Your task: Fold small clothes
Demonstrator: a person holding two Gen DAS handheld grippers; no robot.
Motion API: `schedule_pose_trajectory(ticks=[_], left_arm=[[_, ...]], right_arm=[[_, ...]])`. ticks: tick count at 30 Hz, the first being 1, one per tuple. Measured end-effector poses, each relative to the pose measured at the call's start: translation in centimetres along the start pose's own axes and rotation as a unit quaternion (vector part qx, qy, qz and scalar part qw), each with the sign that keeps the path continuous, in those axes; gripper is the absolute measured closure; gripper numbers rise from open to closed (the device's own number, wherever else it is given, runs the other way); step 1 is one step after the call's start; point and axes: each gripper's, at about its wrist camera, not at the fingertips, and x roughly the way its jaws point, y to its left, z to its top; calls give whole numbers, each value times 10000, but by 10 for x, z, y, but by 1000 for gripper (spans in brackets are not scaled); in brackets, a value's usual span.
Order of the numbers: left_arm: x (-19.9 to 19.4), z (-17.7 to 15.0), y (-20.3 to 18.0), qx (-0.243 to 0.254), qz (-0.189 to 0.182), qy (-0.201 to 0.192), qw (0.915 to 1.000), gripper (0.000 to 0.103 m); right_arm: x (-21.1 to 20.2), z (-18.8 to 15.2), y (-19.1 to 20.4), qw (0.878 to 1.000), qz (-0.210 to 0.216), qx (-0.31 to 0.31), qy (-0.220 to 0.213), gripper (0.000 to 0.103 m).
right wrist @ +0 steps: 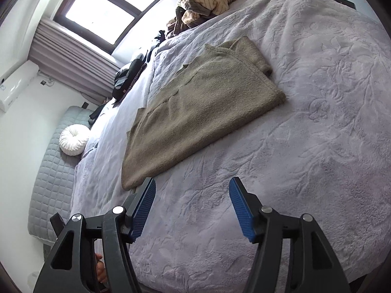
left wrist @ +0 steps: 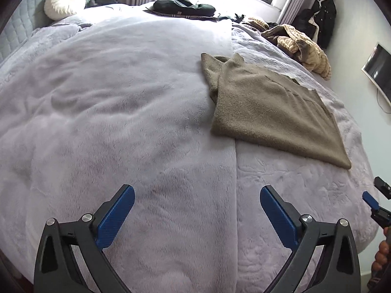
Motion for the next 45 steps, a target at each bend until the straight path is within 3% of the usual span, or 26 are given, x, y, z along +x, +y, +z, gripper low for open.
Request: schedule_pose_trajectory(ticks=[22, 33, 45], left_arm=[[-17, -6, 20, -253, -242, -179, 9992, 0], [-7, 20, 14, -164, -202, -135, 9996, 0], [22, 51, 5, -170, -265, 21, 9995, 0]], right_arm=[[31, -31, 23, 9987, 68, 12, 499, 36], [97, -16, 65, 9942, 510, 22, 951, 36], [184, 7, 76, 9842, 859, 741, 1360, 36]])
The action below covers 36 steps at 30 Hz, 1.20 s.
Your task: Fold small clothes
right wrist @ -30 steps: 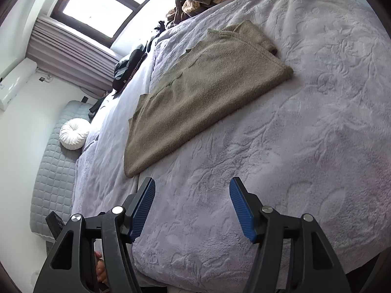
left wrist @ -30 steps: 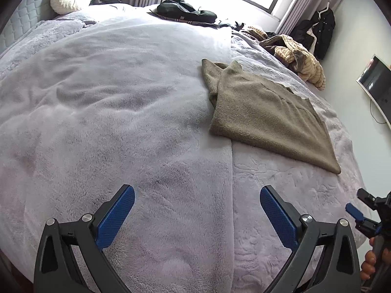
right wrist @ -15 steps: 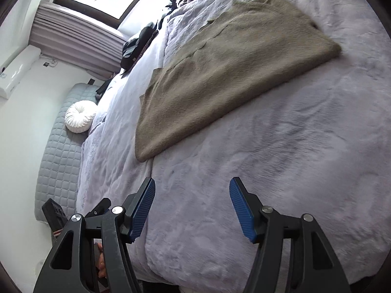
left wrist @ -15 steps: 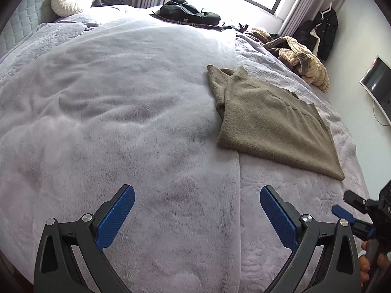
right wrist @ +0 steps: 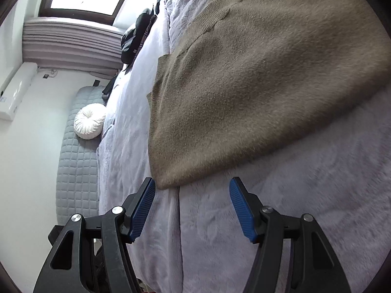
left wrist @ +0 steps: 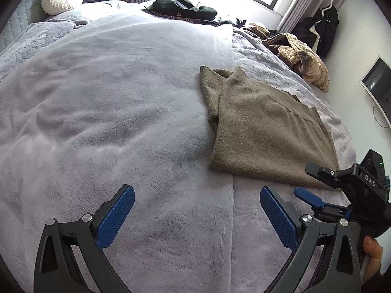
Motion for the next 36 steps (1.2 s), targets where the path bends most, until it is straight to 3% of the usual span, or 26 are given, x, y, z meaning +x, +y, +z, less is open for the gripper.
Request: schedule_pose_trajectory(ticks=[16, 22, 23, 25, 26, 32, 34, 36], left_arm=[[29, 26, -11, 85, -32, 107, 9999, 0], [32, 41, -1, 62, -792, 70, 9968, 0], [35, 44, 1, 29, -957, 143, 9953, 0], [45, 50, 5, -106, -1384, 349, 9897, 0], [48, 51, 5, -177, -1495, 403, 9878, 0], [80, 66, 8, -778, -2372, 721, 9656, 0], [93, 76, 0, -803, -2736, 823, 9549, 0], [106, 88, -10, -744, -2869, 900, 9508, 0]], right_arm=[[49, 17, 2, 9993, 226, 268, 159, 34], [48, 25, -2, 9965, 657, 481, -171, 34], [50, 27, -4, 9954, 723, 597, -170, 37], [52, 28, -8, 9947, 755, 684, -141, 69], [52, 30, -9, 9955, 662, 668, -88, 95], [20, 45, 27, 9955, 865, -171, -355, 95], [9, 51, 42, 9943, 872, -462, -405, 95], [3, 54, 48, 9934, 867, -617, -416, 95]])
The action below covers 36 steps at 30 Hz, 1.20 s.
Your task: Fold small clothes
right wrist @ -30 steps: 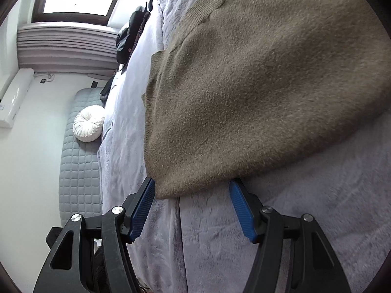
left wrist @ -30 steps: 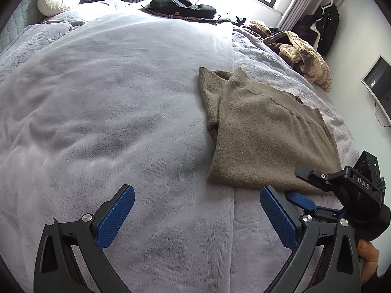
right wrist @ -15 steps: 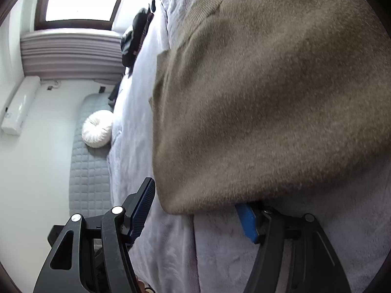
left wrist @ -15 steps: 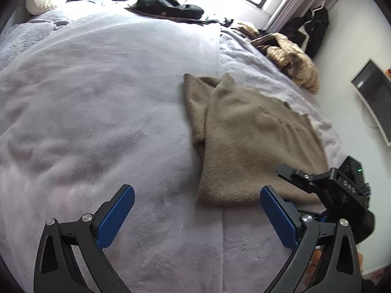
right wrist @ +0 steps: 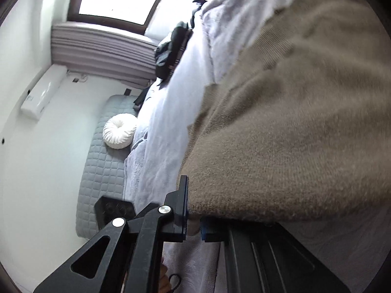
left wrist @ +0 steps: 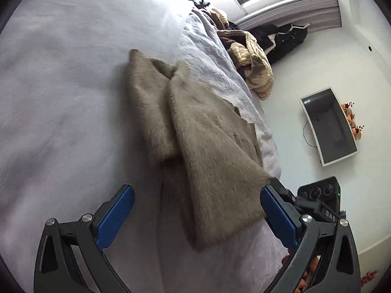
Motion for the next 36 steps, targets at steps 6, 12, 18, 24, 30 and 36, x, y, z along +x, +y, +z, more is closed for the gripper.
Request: schedule_pose_trajectory(ticks=[6, 12, 18, 24, 30, 36], left_arm=[[40, 36, -11, -73, -145, 258, 9995, 0], [73, 46, -24, 79, 338, 425, 9985, 0], [81, 49, -33, 539, 1180, 284, 9912, 64], [78, 48, -48, 897, 1616, 71, 9827, 72], [70, 46, -94, 1593, 2009, -255, 9662, 74], [85, 41, -168, 2495, 2245, -455, 9409, 76]], right_arm=[[2, 0, -5, 9999, 38, 52, 126, 95], [7, -19, -15, 9947, -460, -91, 911, 90], [-34, -27, -4, 9817, -910, -839, 1450, 71], [-63, 23, -5, 9709, -1976, -1302, 380, 97], [-3, 49, -58, 9567, -2558, -1110, 835, 98], [-19, 42, -73, 9719, -2019, -948, 747, 98]])
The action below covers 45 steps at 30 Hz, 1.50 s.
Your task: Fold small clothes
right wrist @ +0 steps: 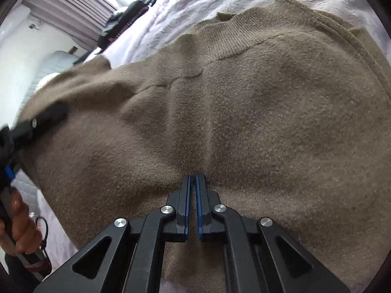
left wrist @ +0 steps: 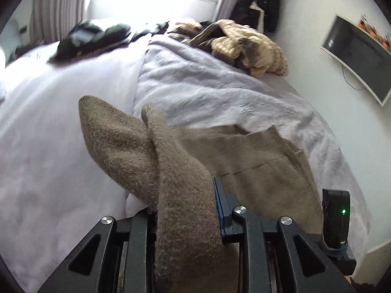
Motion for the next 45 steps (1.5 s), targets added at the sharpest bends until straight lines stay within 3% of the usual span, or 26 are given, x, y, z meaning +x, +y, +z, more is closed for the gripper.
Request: schedule_pose_trajectory(ticks=[2, 8, 13, 17, 19, 20, 21, 22, 23, 24, 26, 27, 32, 35, 37, 38, 39, 40, 42, 45], left_arm=[[-5, 11, -27, 248, -54, -116, 9996, 76], [16, 30, -140, 1314, -316, -134, 9907, 76], [64, 17, -227, 1898, -683, 183, 9793, 76], [78, 7, -254, 1898, -898, 463, 9766, 75], [71, 6, -250, 1877, -959, 423, 9766, 60], [64, 6, -245, 1841, -895, 334, 9782, 22], [53, 6, -236, 1746, -770, 88, 9816, 1], [42, 7, -228, 1654, -715, -190, 9835, 1], [30, 8, -215, 1584, -711, -394, 9840, 1], [25, 8, -206, 1535, -661, -402, 9851, 1], [18, 9, -179, 1281, -340, -441, 9902, 1], [16, 8, -165, 1150, -199, -475, 9920, 1], [28, 1, -96, 443, 456, -353, 9974, 1], [46, -8, -63, 96, 824, -181, 9964, 1], [60, -15, -45, -206, 870, 25, 9960, 1], [65, -18, -39, -350, 809, 116, 9960, 1], [71, -21, -33, -479, 784, 191, 9956, 1], [75, -23, -30, -552, 832, 214, 9948, 1], [76, -25, -33, -557, 824, 193, 9949, 1], [69, -24, -47, -304, 695, -32, 9971, 1]], right_arm=[[-18, -2, -13, 9994, 282, 167, -93, 98], [-98, -10, -79, 9920, 476, 684, -944, 95], [-115, -34, -131, 9852, 621, 1238, -1011, 94], [-111, -52, -156, 9728, 1143, 1697, -1090, 94], [-114, -54, -161, 9679, 1352, 1764, -1178, 94], [-116, -54, -165, 9632, 1510, 1847, -1237, 93], [-116, -55, -169, 9583, 1651, 1941, -1296, 93], [-117, -57, -175, 9479, 1923, 2126, -1393, 91], [-117, -58, -181, 9383, 2146, 2285, -1461, 82], [-116, -60, -188, 9250, 2449, 2479, -1515, 64], [-113, -58, -190, 9131, 2786, 2550, -1538, 50], [-111, -55, -185, 9116, 2860, 2524, -1530, 50], [-105, -26, -173, 9252, 2765, 2295, -1217, 48], [-100, 3, -163, 9416, 2533, 2028, -898, 48], [-92, 22, -154, 9582, 2128, 1798, -654, 48], [-88, 31, -149, 9645, 1955, 1677, -581, 51], [-86, 37, -142, 9757, 1622, 1371, -530, 77], [-83, 45, -133, 9843, 1276, 1111, -502, 89], [-94, 51, -105, 9940, 719, 455, -694, 90], [-125, 49, -94, 9867, 825, 133, -1395, 90]])
